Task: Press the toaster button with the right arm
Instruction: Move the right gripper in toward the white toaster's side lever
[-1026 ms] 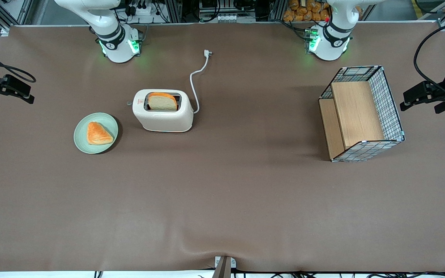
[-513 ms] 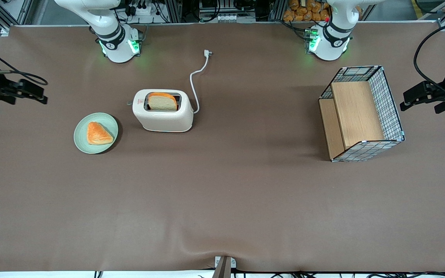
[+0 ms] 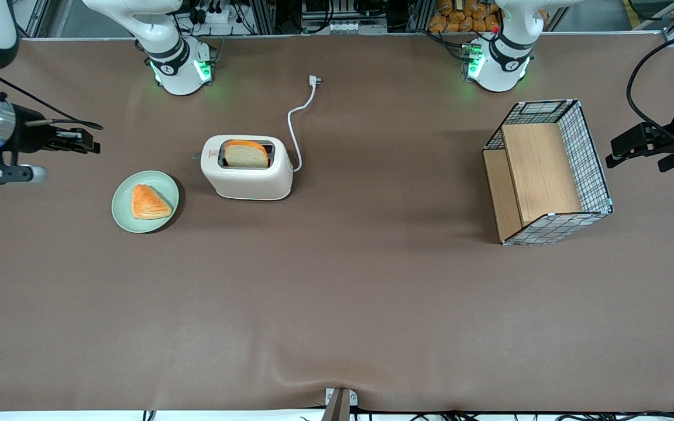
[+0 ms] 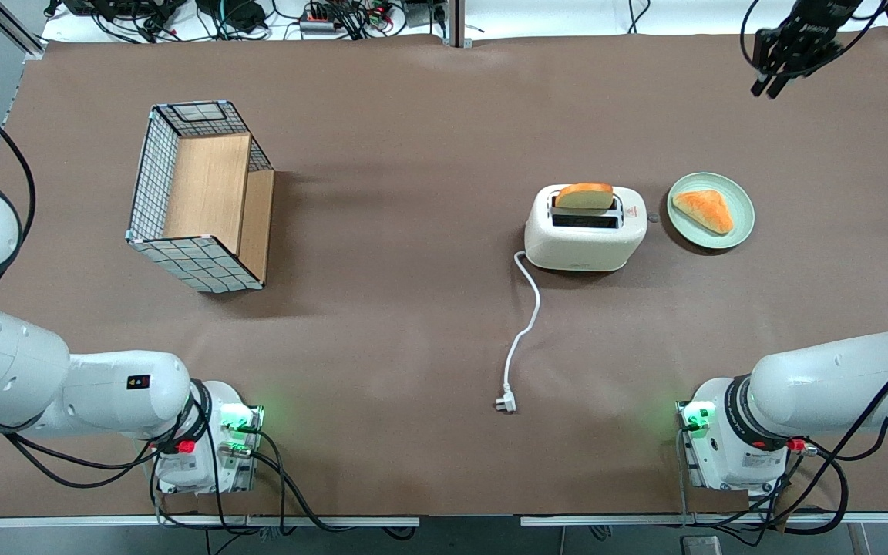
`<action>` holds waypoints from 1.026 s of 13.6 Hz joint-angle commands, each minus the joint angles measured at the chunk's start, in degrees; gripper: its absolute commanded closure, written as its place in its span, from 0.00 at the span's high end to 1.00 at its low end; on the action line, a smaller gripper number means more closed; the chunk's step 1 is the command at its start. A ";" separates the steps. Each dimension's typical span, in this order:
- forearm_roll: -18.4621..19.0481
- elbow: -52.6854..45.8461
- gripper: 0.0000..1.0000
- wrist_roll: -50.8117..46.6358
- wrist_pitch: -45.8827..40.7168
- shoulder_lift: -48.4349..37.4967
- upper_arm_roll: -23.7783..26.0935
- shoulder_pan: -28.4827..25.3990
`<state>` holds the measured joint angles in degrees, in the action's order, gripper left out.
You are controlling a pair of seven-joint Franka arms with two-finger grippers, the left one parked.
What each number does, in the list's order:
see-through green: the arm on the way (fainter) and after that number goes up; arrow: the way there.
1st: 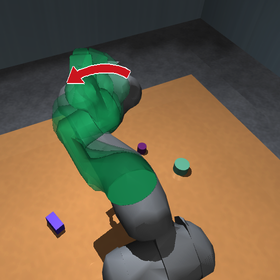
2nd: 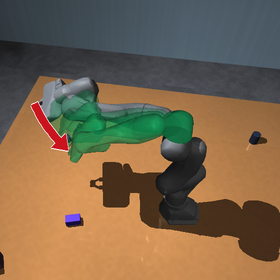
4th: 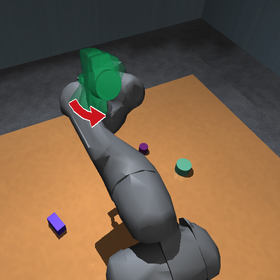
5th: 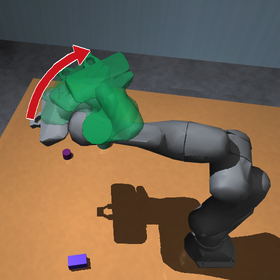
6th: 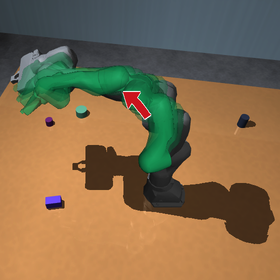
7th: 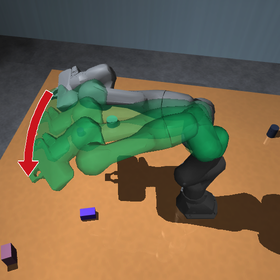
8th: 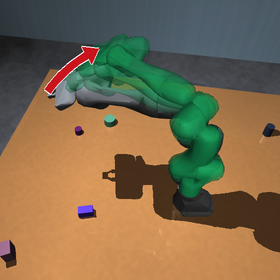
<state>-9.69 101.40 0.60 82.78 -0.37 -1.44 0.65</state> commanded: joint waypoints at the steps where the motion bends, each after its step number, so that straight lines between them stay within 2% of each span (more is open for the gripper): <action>1: -2.43 8.69 0.00 0.19 3.60 -4.71 0.12 0.84; 3: -2.87 14.85 0.00 0.80 7.12 -7.09 -0.14 0.75; 8: -9.01 27.95 0.00 7.04 14.95 -8.59 -2.52 0.75; 14: -14.56 34.90 0.00 7.22 20.13 -9.29 -2.43 0.14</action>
<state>-21.81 132.23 6.67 100.32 -6.29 -4.20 0.67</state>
